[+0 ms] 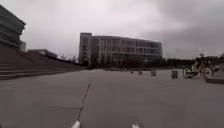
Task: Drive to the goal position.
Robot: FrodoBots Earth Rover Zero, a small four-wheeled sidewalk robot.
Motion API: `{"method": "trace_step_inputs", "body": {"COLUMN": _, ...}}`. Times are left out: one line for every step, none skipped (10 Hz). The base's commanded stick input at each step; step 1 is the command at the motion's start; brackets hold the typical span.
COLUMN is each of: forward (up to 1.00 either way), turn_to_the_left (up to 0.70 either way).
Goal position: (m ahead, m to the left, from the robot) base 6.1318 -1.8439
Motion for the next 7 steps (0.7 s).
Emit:
{"method": "trace_step_inputs", "body": {"forward": 0.70, "turn_to_the_left": 0.00}}
{"method": "trace_step_inputs", "body": {"forward": 0.70, "turn_to_the_left": 0.00}}
{"method": "trace_step_inputs", "body": {"forward": 0.70, "turn_to_the_left": 0.00}}
{"method": "trace_step_inputs", "body": {"forward": 0.70, "turn_to_the_left": 0.00}}
{"method": "trace_step_inputs", "body": {"forward": 0.70, "turn_to_the_left": -0.08}}
{"method": "trace_step_inputs", "body": {"forward": 0.70, "turn_to_the_left": -0.25}}
{"method": "trace_step_inputs", "body": {"forward": 0.70, "turn_to_the_left": -0.26}}
